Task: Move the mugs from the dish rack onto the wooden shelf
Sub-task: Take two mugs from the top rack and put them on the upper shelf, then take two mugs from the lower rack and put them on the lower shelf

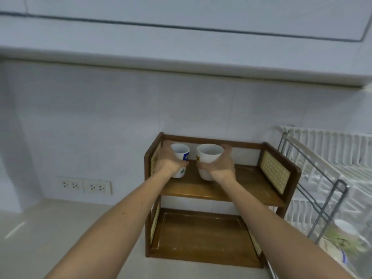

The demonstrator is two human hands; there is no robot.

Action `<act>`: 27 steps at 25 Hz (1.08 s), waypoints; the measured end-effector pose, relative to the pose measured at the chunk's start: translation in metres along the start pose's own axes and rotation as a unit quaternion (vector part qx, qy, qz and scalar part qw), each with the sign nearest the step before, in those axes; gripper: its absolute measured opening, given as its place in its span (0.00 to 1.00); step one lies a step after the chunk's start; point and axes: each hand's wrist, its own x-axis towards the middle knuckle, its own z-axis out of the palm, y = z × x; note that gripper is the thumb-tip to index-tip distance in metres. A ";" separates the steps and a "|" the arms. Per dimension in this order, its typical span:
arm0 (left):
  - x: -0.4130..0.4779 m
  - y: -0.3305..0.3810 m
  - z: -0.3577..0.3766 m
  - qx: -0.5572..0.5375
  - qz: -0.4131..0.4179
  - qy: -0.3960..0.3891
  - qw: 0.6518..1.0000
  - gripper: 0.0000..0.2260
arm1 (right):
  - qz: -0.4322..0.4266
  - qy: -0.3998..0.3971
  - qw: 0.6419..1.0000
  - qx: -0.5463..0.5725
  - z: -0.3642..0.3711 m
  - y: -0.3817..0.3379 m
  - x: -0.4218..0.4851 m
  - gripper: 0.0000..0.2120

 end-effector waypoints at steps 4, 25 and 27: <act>0.004 -0.006 0.006 0.004 0.003 -0.016 1.000 0.33 | 0.008 0.001 1.000 0.003 0.005 0.009 -0.002 0.48; -0.214 0.009 0.067 -0.058 0.306 -0.067 0.948 0.17 | -0.206 0.057 0.966 -0.147 -0.151 0.126 -0.206 0.23; -0.252 0.015 0.095 -0.094 0.320 -0.137 0.933 0.18 | -0.190 0.078 0.960 -0.192 -0.182 0.157 -0.228 0.21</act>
